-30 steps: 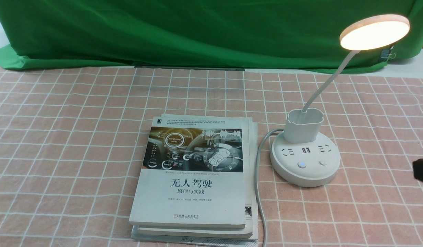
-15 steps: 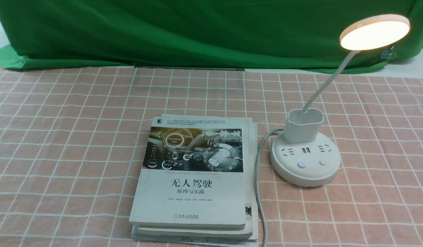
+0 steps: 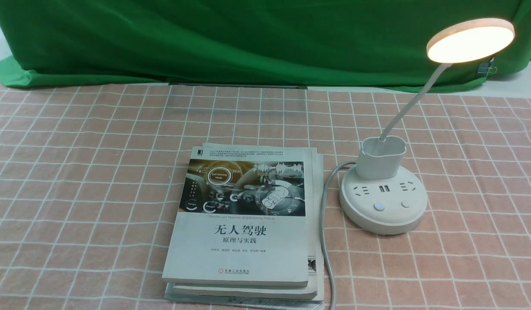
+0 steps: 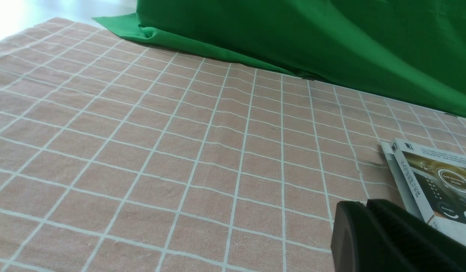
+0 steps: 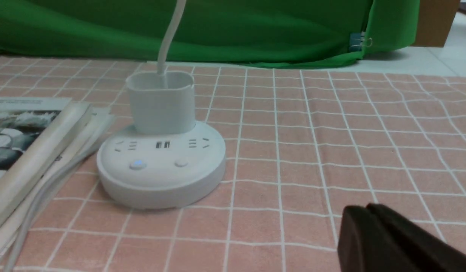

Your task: Turn on the table lamp on the pink coffee tablecloth with your hand.

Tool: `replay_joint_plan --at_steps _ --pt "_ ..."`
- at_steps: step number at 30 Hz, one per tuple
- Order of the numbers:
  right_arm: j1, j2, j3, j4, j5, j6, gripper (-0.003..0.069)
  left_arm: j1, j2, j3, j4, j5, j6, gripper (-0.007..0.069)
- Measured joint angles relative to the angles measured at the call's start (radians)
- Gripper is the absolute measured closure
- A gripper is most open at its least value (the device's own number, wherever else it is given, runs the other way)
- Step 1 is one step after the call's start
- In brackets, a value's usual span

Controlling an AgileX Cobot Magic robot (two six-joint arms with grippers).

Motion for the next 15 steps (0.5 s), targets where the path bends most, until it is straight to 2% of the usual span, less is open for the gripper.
replay_joint_plan --at_steps 7,15 --pt "-0.044 -0.048 0.0 -0.009 0.043 -0.001 0.0633 0.0 0.0 0.0 -0.001 -0.001 0.0 0.0606" --pt "-0.051 -0.048 0.0 -0.01 0.048 -0.001 0.0625 0.0 0.0 0.0 -0.001 0.0 0.0 0.0606"
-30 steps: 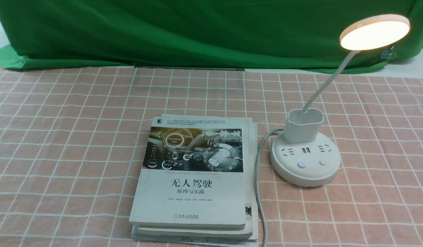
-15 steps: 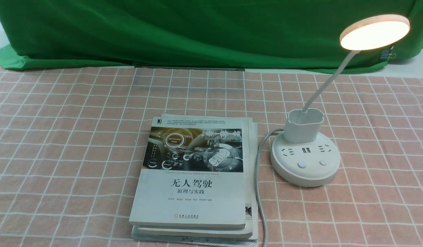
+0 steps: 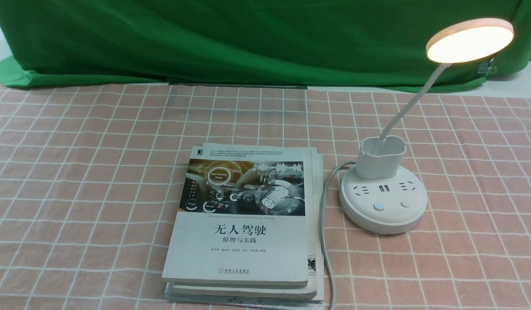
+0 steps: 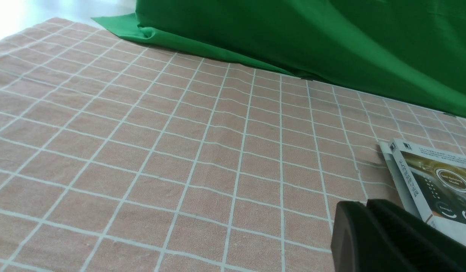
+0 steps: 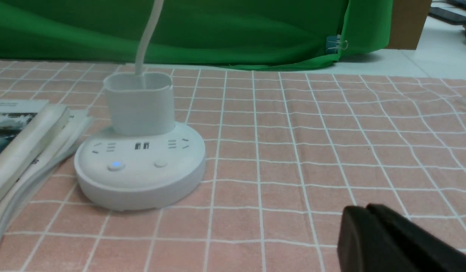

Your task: Turn on the table lamp on the pink coffee tablecloth with your hand.

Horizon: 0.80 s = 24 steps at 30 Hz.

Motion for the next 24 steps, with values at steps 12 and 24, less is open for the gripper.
replay_joint_plan --at_steps 12,24 --pt "0.0 0.0 0.0 0.0 0.0 0.0 0.0594 0.0 0.0 0.0 -0.001 0.0 -0.001 0.0606" --pt "0.0 0.0 0.0 0.0 0.0 0.0 0.0564 0.0 0.0 0.0 -0.002 0.0 -0.001 0.0606"
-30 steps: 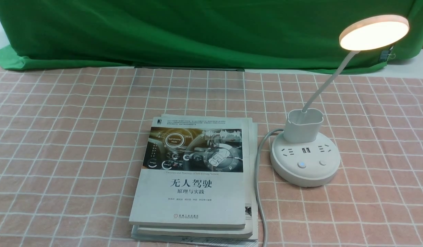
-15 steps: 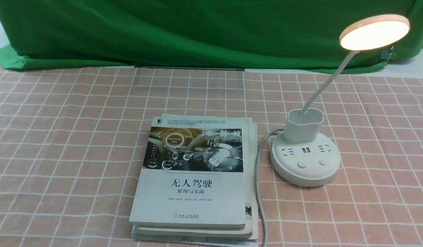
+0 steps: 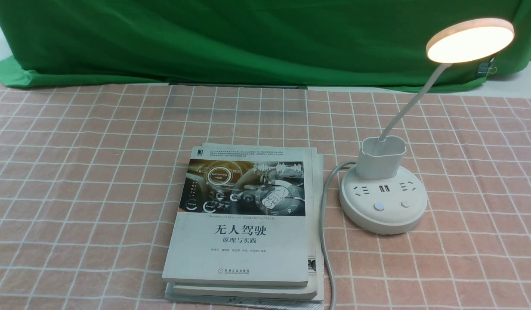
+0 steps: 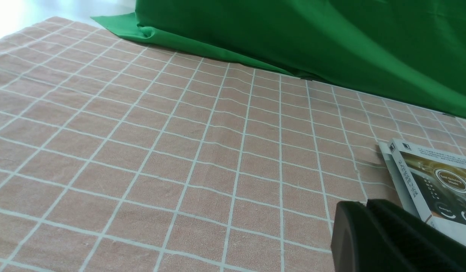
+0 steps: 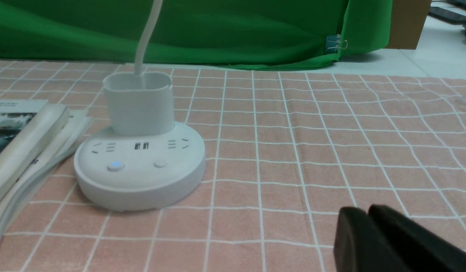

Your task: Turn on the table lamp on the pink coffee tablecloth with your hand.

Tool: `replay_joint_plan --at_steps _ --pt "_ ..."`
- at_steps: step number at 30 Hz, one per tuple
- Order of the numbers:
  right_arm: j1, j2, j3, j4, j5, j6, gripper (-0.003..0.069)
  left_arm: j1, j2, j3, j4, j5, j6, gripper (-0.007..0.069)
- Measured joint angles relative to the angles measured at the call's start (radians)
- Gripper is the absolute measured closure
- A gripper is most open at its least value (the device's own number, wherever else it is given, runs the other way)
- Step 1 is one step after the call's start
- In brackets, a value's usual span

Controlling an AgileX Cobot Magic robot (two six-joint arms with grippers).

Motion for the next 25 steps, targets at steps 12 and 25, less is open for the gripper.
replay_joint_plan --at_steps 12,25 --pt "0.0 0.0 0.0 0.0 0.0 0.0 0.0534 0.0 0.0 0.0 0.0 0.0 0.0 0.0606" --pt "0.0 0.0 0.0 0.0 0.0 0.0 0.0503 0.0 0.0 0.0 0.0 0.0 0.001 0.0606"
